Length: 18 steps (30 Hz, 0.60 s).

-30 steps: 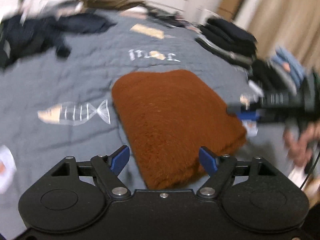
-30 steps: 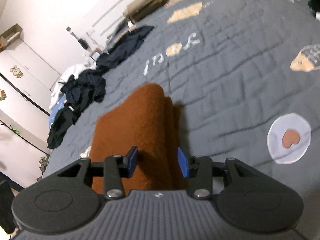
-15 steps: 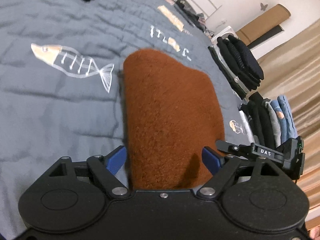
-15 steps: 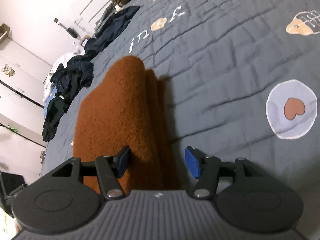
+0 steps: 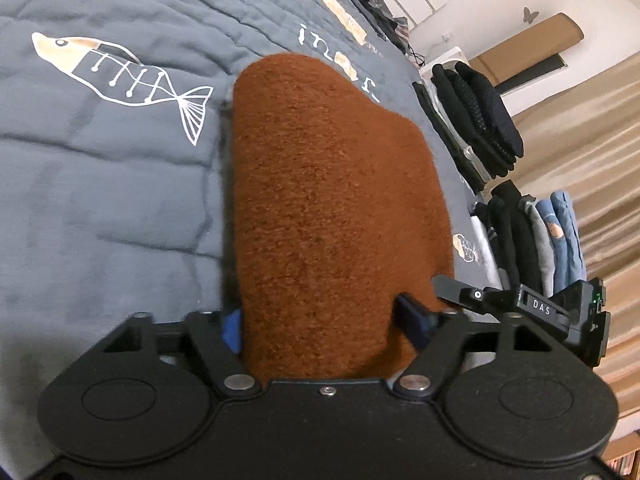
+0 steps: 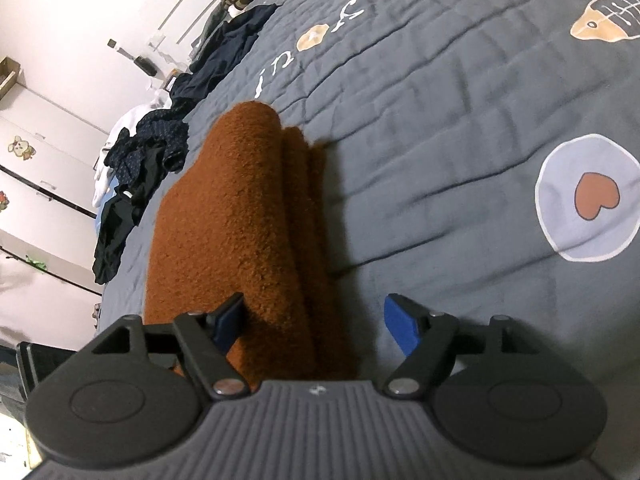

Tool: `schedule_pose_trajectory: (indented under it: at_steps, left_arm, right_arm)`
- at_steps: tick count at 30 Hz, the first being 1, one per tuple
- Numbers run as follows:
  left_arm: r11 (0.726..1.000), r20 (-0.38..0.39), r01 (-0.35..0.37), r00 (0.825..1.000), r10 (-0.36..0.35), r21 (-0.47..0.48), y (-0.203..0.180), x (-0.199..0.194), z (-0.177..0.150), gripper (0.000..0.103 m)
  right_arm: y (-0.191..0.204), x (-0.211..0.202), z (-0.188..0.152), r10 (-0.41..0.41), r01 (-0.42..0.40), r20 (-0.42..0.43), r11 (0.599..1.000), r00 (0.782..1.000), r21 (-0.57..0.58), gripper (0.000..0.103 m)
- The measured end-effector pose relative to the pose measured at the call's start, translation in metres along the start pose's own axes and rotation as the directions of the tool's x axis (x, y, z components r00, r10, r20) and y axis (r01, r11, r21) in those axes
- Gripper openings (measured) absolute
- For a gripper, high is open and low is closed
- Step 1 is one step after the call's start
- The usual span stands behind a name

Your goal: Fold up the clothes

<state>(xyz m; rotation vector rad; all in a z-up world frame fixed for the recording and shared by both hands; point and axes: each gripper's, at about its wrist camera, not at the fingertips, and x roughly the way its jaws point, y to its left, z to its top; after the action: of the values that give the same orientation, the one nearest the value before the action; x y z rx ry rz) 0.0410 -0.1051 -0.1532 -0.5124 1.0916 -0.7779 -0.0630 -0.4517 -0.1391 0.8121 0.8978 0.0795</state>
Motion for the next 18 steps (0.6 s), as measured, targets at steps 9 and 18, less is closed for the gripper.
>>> schedule_pose_trajectory:
  at_steps: [9,18]
  left_arm:
    - [0.997,0.049,0.027,0.998,-0.03,0.069,-0.017,-0.036,-0.001,0.037]
    - [0.992,0.01,-0.01,1.0,0.009,0.124,-0.014,-0.092,-0.025,0.037]
  right_arm:
    - [0.011,-0.001,-0.005,0.039,-0.04,-0.039,0.999,0.998,-0.02,0.074]
    - [0.05,-0.01,-0.033,0.06,-0.082,-0.142,0.984,0.988,-0.156,0.074]
